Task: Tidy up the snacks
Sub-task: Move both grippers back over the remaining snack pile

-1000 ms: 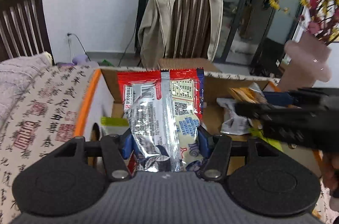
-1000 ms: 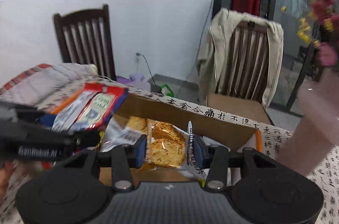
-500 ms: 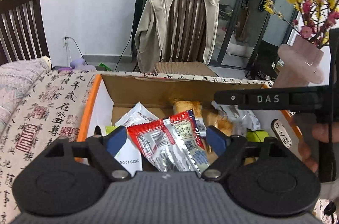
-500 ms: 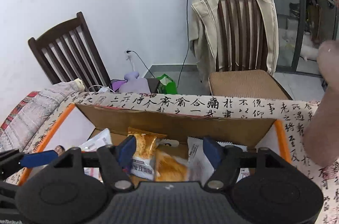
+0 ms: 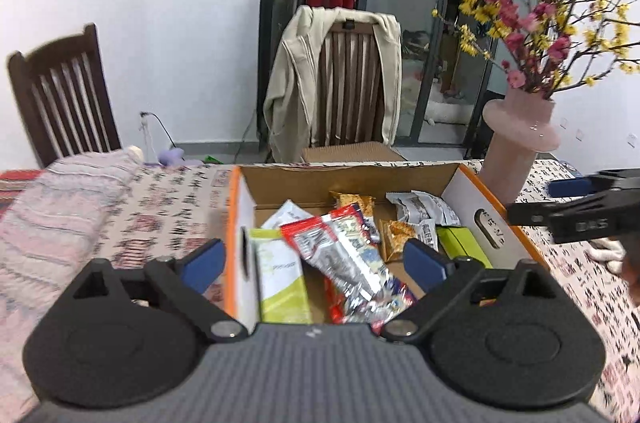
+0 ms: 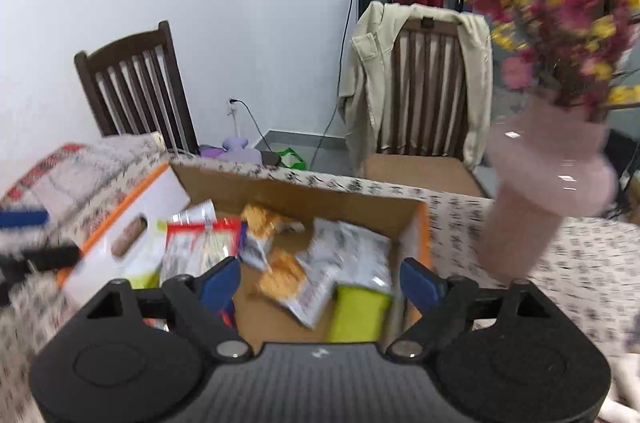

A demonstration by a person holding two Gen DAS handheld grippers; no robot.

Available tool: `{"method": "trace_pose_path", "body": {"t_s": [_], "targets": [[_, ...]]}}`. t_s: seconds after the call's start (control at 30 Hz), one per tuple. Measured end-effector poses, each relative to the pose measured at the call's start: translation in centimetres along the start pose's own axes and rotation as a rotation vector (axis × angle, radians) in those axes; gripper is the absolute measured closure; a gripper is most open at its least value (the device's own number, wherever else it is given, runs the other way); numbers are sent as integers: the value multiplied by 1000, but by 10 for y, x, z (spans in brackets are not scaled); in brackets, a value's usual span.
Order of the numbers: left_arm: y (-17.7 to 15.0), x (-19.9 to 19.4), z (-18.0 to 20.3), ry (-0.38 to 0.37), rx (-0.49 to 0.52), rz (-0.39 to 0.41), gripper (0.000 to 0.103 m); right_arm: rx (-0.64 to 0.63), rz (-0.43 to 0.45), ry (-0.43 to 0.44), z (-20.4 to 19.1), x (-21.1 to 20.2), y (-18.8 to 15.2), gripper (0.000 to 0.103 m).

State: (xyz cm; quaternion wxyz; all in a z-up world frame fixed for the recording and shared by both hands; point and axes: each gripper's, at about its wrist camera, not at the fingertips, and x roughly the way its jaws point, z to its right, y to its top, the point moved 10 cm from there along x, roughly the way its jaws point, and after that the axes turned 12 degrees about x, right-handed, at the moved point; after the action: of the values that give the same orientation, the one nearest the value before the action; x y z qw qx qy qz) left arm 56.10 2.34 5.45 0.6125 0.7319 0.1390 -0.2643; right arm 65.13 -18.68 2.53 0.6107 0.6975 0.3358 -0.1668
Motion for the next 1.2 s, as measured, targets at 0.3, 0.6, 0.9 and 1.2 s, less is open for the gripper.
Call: {"method": "trace_pose_path", "body": {"t_s": [0.3, 0.6, 0.9, 1.2], "targets": [[-20, -88, 5, 21, -12, 65, 0, 60, 67, -7, 21, -94, -34, 10], [-99, -173, 9, 54, -56, 97, 0, 48, 126, 51, 12, -169, -115, 4], [-190, -223, 34, 102, -103, 99, 0, 107, 124, 84, 8, -208, -209, 4], [-249, -269, 83, 98, -40, 124, 0, 81, 129, 109, -9, -256, -303, 4]]}}
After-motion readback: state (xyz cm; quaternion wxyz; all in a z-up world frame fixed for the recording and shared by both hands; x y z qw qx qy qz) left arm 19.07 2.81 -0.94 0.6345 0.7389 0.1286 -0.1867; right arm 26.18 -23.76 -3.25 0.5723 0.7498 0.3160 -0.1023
